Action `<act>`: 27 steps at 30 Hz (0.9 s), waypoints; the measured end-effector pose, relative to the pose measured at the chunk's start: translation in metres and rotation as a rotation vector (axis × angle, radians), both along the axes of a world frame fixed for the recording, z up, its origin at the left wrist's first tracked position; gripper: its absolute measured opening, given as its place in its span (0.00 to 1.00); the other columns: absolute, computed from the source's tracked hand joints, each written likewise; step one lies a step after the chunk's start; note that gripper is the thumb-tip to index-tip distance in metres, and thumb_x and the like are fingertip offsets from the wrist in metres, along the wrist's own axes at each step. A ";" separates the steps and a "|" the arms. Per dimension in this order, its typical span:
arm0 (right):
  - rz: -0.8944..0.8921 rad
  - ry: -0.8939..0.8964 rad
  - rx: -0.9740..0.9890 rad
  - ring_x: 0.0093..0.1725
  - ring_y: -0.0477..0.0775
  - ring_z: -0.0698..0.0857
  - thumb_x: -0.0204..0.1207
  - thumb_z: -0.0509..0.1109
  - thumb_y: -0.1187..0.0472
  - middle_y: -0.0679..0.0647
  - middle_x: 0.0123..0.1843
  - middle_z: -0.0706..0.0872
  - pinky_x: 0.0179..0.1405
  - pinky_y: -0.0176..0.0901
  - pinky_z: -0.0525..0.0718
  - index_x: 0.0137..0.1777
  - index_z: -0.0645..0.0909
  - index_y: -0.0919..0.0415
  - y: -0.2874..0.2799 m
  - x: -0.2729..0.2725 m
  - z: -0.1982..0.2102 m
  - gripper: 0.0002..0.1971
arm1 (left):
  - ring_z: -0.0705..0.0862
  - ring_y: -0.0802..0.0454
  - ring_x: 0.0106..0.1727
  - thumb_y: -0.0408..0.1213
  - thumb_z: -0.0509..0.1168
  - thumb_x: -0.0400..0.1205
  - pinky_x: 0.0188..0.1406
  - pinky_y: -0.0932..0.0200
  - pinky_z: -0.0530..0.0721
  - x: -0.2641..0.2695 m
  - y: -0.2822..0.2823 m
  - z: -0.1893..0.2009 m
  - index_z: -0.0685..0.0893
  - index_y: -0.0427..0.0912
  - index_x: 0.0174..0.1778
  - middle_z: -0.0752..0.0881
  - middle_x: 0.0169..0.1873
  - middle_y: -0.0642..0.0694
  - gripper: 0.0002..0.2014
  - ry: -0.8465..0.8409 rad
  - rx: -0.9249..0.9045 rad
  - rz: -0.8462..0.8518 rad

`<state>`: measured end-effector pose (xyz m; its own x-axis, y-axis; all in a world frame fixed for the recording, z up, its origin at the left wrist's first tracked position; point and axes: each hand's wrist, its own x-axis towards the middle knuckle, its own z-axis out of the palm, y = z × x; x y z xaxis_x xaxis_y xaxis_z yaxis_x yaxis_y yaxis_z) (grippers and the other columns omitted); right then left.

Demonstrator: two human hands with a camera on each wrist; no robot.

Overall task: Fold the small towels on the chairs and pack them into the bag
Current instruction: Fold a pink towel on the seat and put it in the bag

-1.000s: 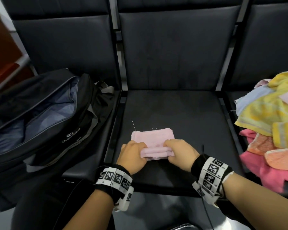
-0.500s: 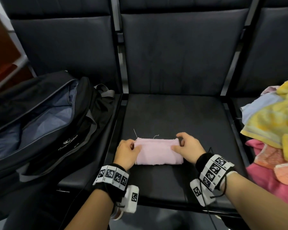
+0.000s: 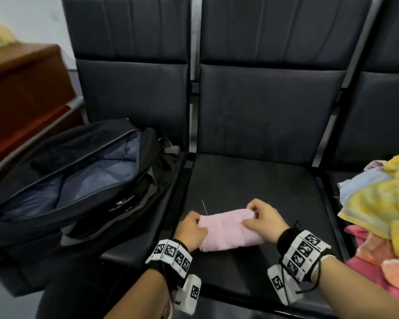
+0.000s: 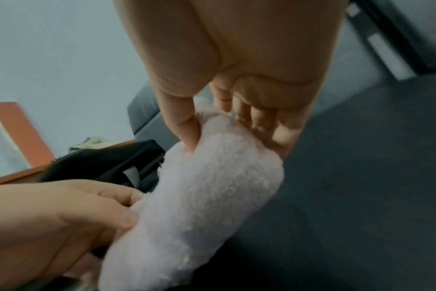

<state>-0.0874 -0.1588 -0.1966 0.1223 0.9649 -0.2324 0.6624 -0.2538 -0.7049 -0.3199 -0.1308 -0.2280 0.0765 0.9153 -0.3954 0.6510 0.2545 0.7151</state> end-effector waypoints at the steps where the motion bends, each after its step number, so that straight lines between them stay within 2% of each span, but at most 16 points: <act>1: 0.032 0.008 0.061 0.37 0.47 0.80 0.65 0.76 0.60 0.51 0.37 0.85 0.36 0.38 0.77 0.41 0.77 0.50 -0.002 -0.008 0.017 0.10 | 0.83 0.43 0.64 0.33 0.69 0.74 0.65 0.52 0.81 -0.003 -0.003 0.010 0.78 0.44 0.67 0.84 0.61 0.42 0.24 -0.011 0.025 -0.014; 4: 0.196 0.008 0.197 0.39 0.45 0.82 0.65 0.74 0.64 0.50 0.39 0.86 0.39 0.38 0.80 0.43 0.79 0.48 -0.006 -0.039 0.069 0.11 | 0.71 0.44 0.77 0.40 0.75 0.71 0.77 0.50 0.72 -0.015 -0.009 0.054 0.65 0.50 0.82 0.72 0.75 0.44 0.43 -0.022 0.165 -0.151; 7: 0.328 -0.004 0.284 0.41 0.45 0.85 0.66 0.74 0.66 0.47 0.40 0.87 0.41 0.42 0.83 0.46 0.80 0.49 -0.009 -0.071 0.114 0.12 | 0.66 0.49 0.80 0.44 0.78 0.68 0.79 0.50 0.70 -0.027 -0.013 0.102 0.61 0.53 0.84 0.69 0.79 0.49 0.49 -0.071 0.282 -0.309; 9: 0.392 0.015 0.315 0.43 0.43 0.85 0.66 0.74 0.66 0.46 0.41 0.88 0.42 0.40 0.84 0.47 0.81 0.49 -0.006 -0.089 0.140 0.13 | 0.73 0.52 0.75 0.43 0.80 0.66 0.73 0.52 0.76 -0.038 -0.014 0.130 0.66 0.55 0.80 0.75 0.73 0.52 0.45 -0.104 0.312 -0.374; 11: 0.456 0.039 0.339 0.44 0.42 0.85 0.66 0.74 0.66 0.45 0.43 0.87 0.44 0.38 0.84 0.48 0.81 0.48 0.001 -0.104 0.162 0.14 | 0.81 0.58 0.63 0.40 0.80 0.66 0.62 0.55 0.83 -0.053 -0.013 0.155 0.74 0.57 0.69 0.82 0.60 0.57 0.35 -0.130 0.316 -0.383; 14: 0.557 0.088 0.354 0.48 0.45 0.87 0.68 0.74 0.66 0.47 0.46 0.88 0.50 0.43 0.86 0.51 0.82 0.49 0.021 -0.127 0.187 0.14 | 0.85 0.59 0.53 0.38 0.78 0.67 0.56 0.51 0.87 -0.079 -0.004 0.183 0.80 0.53 0.59 0.87 0.51 0.55 0.25 -0.119 0.319 -0.368; 17: 0.620 0.126 0.387 0.49 0.47 0.88 0.69 0.74 0.68 0.49 0.46 0.89 0.51 0.47 0.88 0.52 0.83 0.50 0.052 -0.148 0.201 0.14 | 0.87 0.54 0.53 0.35 0.76 0.70 0.55 0.51 0.87 -0.102 0.018 0.203 0.82 0.49 0.59 0.89 0.51 0.48 0.22 -0.088 0.328 -0.368; 21: 0.630 0.202 0.401 0.50 0.45 0.87 0.69 0.75 0.64 0.45 0.48 0.89 0.53 0.45 0.87 0.53 0.83 0.46 0.103 -0.170 0.203 0.16 | 0.87 0.56 0.53 0.33 0.75 0.73 0.51 0.60 0.85 -0.132 0.059 0.216 0.83 0.46 0.57 0.88 0.52 0.47 0.17 -0.104 0.314 -0.293; 24: 0.612 0.223 0.356 0.53 0.41 0.87 0.70 0.76 0.56 0.42 0.52 0.89 0.58 0.46 0.85 0.60 0.82 0.42 0.152 -0.184 0.192 0.18 | 0.87 0.55 0.51 0.35 0.77 0.73 0.53 0.55 0.85 -0.160 0.092 0.214 0.82 0.43 0.55 0.88 0.51 0.46 0.17 -0.159 0.261 -0.156; 27: 0.544 0.194 0.289 0.58 0.45 0.85 0.73 0.77 0.53 0.43 0.58 0.86 0.64 0.50 0.84 0.66 0.79 0.41 0.206 -0.196 0.168 0.21 | 0.89 0.49 0.54 0.38 0.77 0.69 0.56 0.48 0.86 -0.195 0.125 0.201 0.83 0.36 0.59 0.89 0.54 0.39 0.23 -0.336 0.174 0.060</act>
<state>-0.2837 0.0474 -0.0286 -0.4199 0.9043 0.0773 0.4967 0.3003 -0.8143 -0.5151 -0.0053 -0.0272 0.1193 0.9734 -0.1956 0.3605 0.1411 0.9220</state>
